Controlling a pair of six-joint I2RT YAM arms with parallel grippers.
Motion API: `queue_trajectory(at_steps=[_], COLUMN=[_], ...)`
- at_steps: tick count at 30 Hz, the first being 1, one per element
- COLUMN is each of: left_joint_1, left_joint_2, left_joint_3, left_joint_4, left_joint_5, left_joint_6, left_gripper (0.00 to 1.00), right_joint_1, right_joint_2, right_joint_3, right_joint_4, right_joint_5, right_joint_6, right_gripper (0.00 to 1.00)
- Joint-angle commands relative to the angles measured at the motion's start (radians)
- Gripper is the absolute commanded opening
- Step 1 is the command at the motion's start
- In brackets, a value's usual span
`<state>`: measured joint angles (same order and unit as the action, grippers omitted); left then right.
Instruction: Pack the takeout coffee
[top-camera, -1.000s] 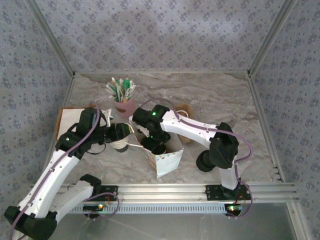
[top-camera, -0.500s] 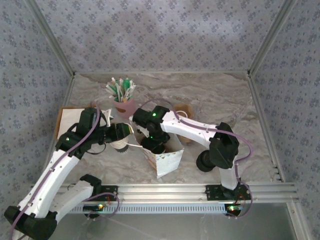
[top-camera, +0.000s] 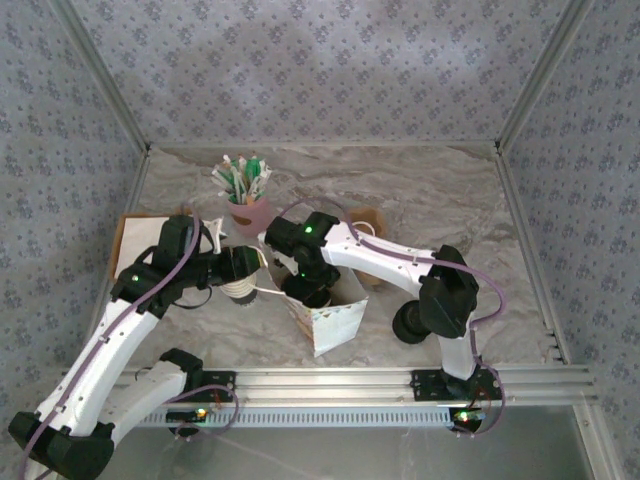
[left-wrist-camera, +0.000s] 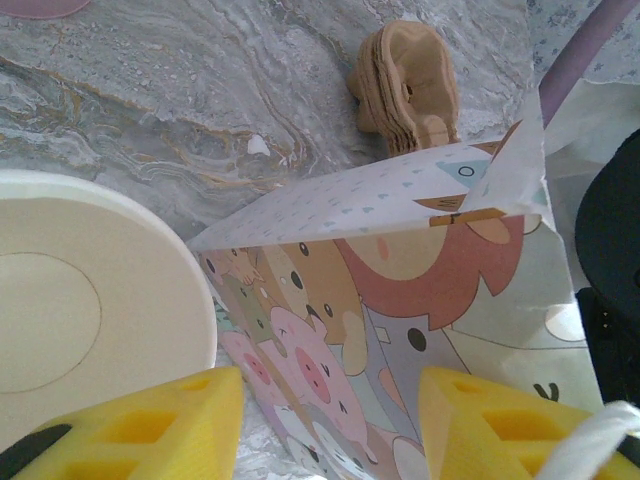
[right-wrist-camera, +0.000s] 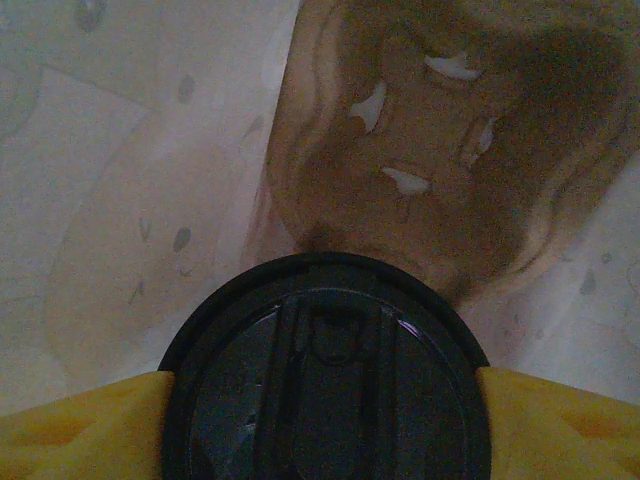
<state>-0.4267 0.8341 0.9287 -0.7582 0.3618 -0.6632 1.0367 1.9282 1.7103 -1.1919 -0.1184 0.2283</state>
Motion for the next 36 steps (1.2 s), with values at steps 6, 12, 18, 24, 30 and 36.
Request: queue_trajectory(at_steps=[6,12,18,24,30,36], left_joint_1=[0.0,0.0,0.0,0.001,0.0,0.001], left_joint_2=[0.011,0.008,0.01,0.011,0.008,0.008], left_joint_3=[0.039,0.035,0.033,0.033,0.035,0.068], left_joint_4=[0.026,0.025,0.022,0.026,0.023,0.01], left_joint_5=[-0.024,-0.036,-0.046,-0.046,-0.047,-0.039], left_joint_6=[0.011,0.011,0.015,0.015,0.014,0.005], left_gripper=[0.49,0.49,0.49,0.49,0.49,0.67], right_joint_1=[0.034,0.051,0.065,0.085,0.101,0.102], right_joint_2=[-0.052,-0.083,-0.11,-0.121,-0.123,-0.121], right_joint_3=[-0.024,-0.032,-0.066,-0.087,-0.09,-0.09], right_joint_4=[-0.073,-0.08,-0.072,-0.057,-0.055,-0.063], right_joint_5=[0.035,0.057,0.077,0.087,0.092,0.085], right_joint_6=[0.009,0.017,0.031,0.044,0.055,0.059], right_gripper=[0.77,0.77,0.77,0.77,0.77,0.78])
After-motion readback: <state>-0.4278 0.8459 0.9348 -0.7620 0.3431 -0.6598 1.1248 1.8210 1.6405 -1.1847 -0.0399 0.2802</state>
